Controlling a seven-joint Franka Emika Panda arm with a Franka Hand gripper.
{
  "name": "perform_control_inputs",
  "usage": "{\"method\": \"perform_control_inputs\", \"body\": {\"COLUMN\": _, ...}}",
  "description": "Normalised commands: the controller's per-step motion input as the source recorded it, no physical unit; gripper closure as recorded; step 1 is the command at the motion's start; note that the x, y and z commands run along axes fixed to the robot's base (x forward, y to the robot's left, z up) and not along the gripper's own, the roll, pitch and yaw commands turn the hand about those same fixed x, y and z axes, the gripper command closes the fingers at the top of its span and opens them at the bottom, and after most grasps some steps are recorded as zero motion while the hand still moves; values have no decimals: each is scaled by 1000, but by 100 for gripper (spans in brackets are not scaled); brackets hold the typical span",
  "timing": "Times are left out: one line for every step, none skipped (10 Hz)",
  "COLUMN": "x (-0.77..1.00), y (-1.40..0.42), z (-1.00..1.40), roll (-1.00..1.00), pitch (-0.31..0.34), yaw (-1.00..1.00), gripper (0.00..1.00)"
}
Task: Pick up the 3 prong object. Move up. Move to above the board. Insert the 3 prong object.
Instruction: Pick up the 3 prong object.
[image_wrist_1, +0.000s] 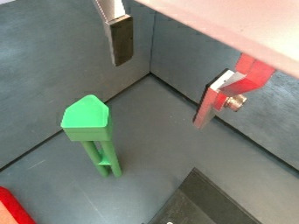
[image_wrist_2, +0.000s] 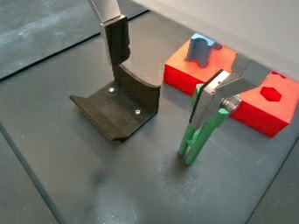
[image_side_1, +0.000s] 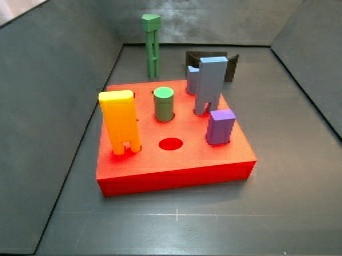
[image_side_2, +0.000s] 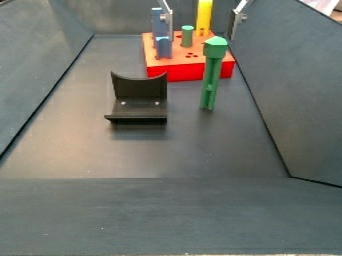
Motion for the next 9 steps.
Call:
{"method": "perform_control_inputs", "body": {"x": -477, "y": -243, "z": -86, "roll": 0, "pitch": -91, "yaw": 117, "gripper": 0}}
{"method": "perform_control_inputs", "body": {"x": -657, "y": -446, "z": -49, "roll": 57, "pitch": -186, "yaw": 269, "gripper": 0}}
{"method": "perform_control_inputs", "body": {"x": -563, "y": -514, "z": -94, "roll": 54, "pitch": -164, "yaw": 306, "gripper": 0}}
{"method": "perform_control_inputs", "body": {"x": -337, "y": -411, "z": -169, "roll": 23, "pitch": -106, "yaw": 189, "gripper": 0}}
{"method": "perform_control_inputs", "body": {"x": -151, "y": -303, "z": -271, "roll": 0, "pitch": -59, "yaw": 97, "gripper": 0}}
{"method": "perform_control_inputs", "body": {"x": 0, "y": -240, "z": -317, "roll": -13, "pitch": -17, "yaw": 0, "gripper": 0}}
{"method": "perform_control_inputs", "body": {"x": 97, "y": -143, "z": -309, "roll": -40, "pitch": 0, "yaw": -100, "gripper": 0}}
{"method": "perform_control_inputs", "body": {"x": 151, "y": -97, "z": -297, "roll": -50, "pitch": 0, "yaw": -106, "gripper": 0}}
{"method": "perform_control_inputs", "body": {"x": 143, "y": -63, "z": -260, "roll": -53, "pitch": 0, "yaw": -114, "gripper": 0}}
